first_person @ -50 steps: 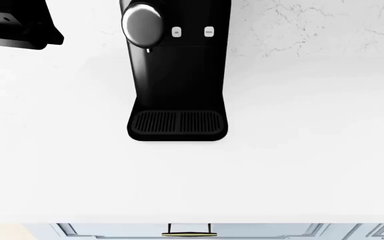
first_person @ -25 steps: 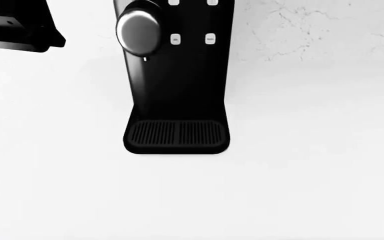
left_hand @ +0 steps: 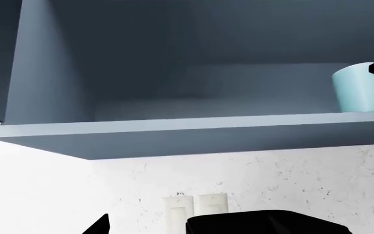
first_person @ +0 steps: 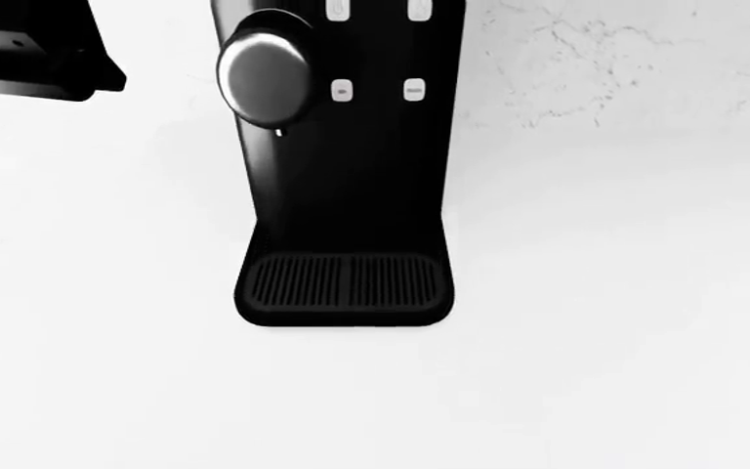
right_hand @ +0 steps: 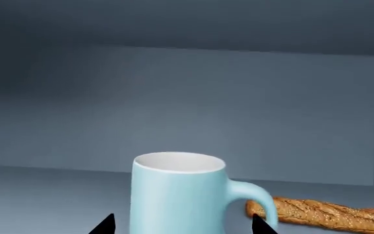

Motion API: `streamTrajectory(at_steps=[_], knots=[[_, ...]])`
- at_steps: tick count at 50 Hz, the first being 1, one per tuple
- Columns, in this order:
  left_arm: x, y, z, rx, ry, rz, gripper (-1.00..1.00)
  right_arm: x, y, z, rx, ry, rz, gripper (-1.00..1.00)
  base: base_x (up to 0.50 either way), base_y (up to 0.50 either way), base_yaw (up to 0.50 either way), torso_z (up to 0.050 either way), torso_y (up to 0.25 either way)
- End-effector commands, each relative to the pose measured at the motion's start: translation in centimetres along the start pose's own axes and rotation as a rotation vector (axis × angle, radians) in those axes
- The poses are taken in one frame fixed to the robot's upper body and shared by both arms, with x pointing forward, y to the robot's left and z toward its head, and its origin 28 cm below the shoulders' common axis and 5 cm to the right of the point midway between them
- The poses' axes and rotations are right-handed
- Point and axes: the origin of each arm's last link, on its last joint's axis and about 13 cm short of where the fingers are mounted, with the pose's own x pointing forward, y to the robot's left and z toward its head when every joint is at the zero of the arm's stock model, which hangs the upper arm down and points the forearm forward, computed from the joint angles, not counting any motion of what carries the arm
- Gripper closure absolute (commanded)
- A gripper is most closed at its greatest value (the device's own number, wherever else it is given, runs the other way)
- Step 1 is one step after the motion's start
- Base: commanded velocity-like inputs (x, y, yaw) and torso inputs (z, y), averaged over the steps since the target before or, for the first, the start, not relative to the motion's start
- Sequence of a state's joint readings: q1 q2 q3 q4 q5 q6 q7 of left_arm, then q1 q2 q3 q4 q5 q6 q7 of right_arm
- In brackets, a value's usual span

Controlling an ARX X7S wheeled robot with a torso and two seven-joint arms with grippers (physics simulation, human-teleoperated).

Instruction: Pick the mug from the cabinet, place it under the coffee machine dispenser, and press the start button.

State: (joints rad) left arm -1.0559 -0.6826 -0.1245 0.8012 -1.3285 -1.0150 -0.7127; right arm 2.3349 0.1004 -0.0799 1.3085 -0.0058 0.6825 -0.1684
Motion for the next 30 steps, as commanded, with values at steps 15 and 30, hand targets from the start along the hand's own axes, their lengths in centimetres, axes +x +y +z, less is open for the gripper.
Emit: streamTrajectory(at_steps=[15, 30], knots=[[-0.06, -0.03, -0.07, 0.002, 0.001, -0.003, -1.00, 0.24, -0.03, -0.37, -0.002, -0.008, -0.002, -1.00, 0.05, 0.04, 0.00, 0.000, 0.000], [0.04, -0.11, -0.05, 0.004, 0.003, -0.009, -1.00, 0.23, -0.22, -0.54, 0.003, 0.001, -0.014, -1.00, 0.00, 0.03, 0.00, 0.000, 0.000]])
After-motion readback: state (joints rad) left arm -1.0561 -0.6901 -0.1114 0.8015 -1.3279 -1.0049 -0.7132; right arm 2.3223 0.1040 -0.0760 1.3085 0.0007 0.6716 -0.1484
